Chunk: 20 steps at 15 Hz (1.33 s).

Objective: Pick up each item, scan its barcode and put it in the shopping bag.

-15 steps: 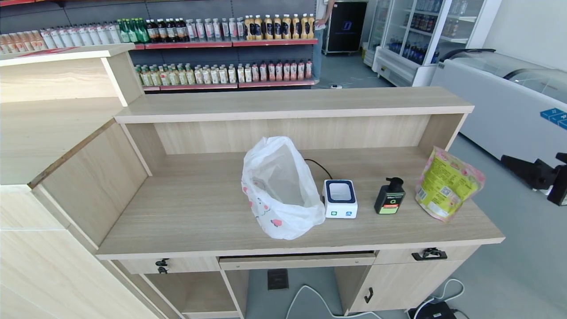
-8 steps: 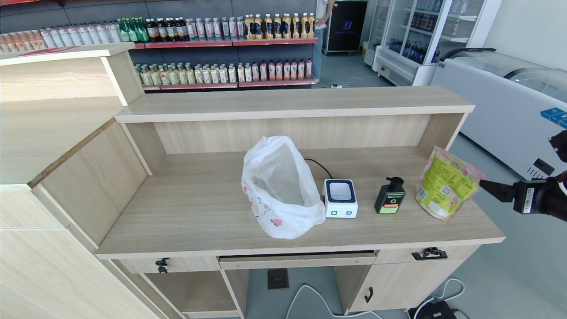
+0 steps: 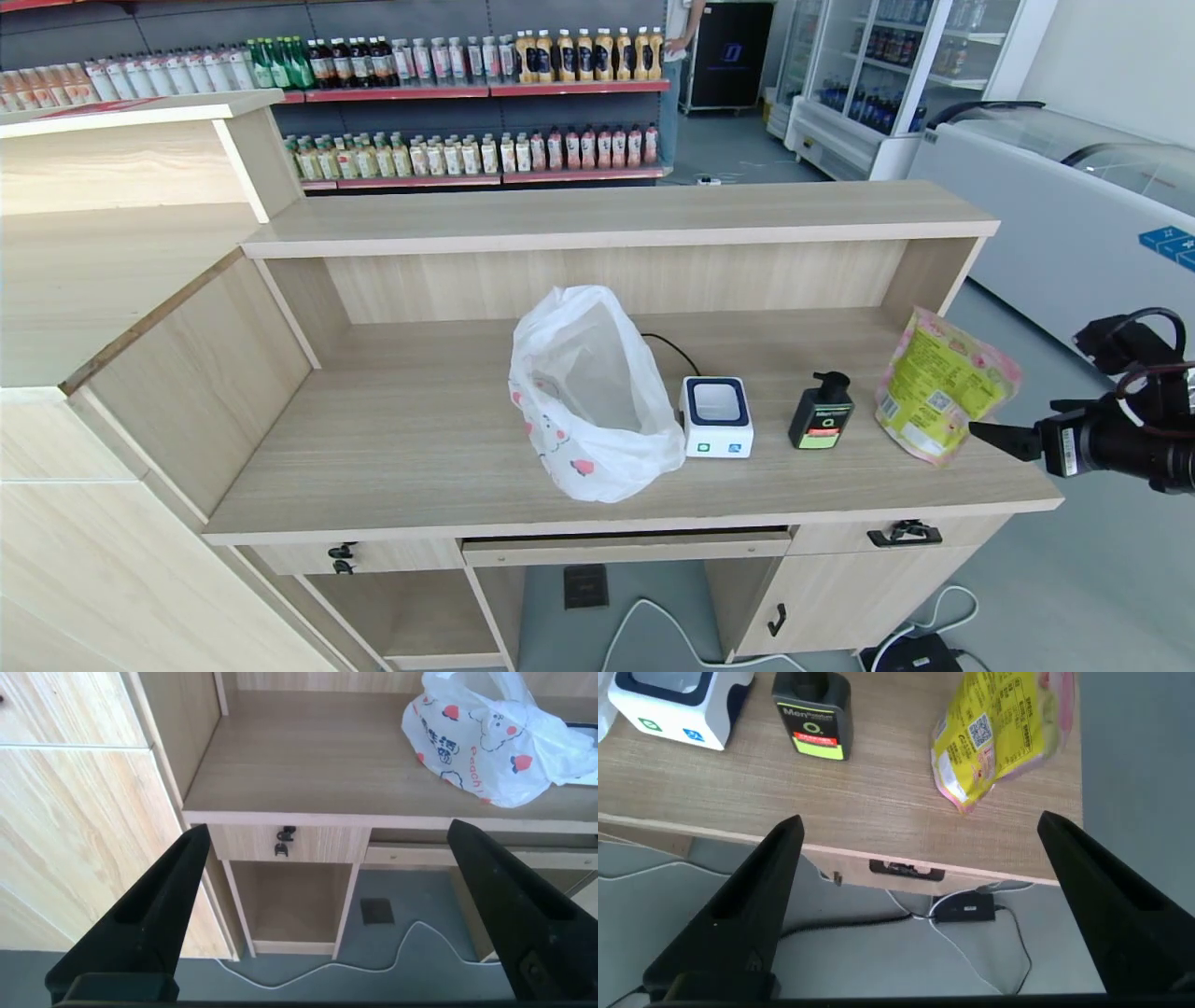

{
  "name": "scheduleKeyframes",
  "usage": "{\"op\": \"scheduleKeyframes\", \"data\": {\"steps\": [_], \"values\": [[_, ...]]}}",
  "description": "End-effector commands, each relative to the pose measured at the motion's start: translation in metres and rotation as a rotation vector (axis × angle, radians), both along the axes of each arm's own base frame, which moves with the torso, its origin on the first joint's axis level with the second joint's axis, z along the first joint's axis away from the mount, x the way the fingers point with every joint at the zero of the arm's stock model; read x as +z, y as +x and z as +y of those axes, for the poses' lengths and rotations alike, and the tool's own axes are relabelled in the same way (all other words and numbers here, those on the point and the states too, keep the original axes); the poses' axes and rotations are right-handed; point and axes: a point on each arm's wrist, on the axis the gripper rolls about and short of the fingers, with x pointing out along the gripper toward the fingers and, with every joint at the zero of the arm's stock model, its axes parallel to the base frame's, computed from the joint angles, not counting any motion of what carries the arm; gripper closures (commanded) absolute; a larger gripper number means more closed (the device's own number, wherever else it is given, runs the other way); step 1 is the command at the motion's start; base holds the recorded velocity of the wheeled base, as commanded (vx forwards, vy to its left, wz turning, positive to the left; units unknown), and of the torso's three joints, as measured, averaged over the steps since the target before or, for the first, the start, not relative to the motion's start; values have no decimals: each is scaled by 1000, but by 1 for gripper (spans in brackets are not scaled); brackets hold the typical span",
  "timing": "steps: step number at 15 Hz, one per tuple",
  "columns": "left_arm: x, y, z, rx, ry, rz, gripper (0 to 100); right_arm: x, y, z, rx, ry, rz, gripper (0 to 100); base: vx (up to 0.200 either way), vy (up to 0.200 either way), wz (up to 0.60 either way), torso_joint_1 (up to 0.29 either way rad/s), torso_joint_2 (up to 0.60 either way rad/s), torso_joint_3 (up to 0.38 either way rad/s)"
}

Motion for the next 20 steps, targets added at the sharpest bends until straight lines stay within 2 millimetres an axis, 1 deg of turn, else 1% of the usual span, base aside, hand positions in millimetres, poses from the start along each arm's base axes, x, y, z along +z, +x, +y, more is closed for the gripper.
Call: {"op": "scheduleKeyframes", "data": {"steps": [1,2,3,7,9,10,14,15,16,20], "values": [[0,0,0,0,0,0,0,-13,14,-6,-2,12,37,0,0,0,0,0,0,0],[0,0,0,0,0,0,0,-18,28,-11,8,22,42,0,0,0,0,0,0,0],[0,0,0,0,0,0,0,-19,34,-14,8,22,41,0,0,0,0,0,0,0],[0,0,0,0,0,0,0,-24,55,-18,77,56,26,0,0,0,0,0,0,0],[0,0,0,0,0,0,0,-29,62,-19,101,69,31,0,0,0,0,0,0,0],[0,0,0,0,0,0,0,-36,65,-17,134,84,42,0,0,0,0,0,0,0],[0,0,0,0,0,0,0,-46,78,-10,188,104,56,0,0,0,0,0,0,0],[0,0,0,0,0,0,0,-49,83,-8,197,104,56,0,0,0,0,0,0,0],[0,0,0,0,0,0,0,-51,92,-5,224,106,42,0,0,0,0,0,0,0],[0,0,0,0,0,0,0,-61,111,6,282,109,17,0,0,0,0,0,0,0]]}}
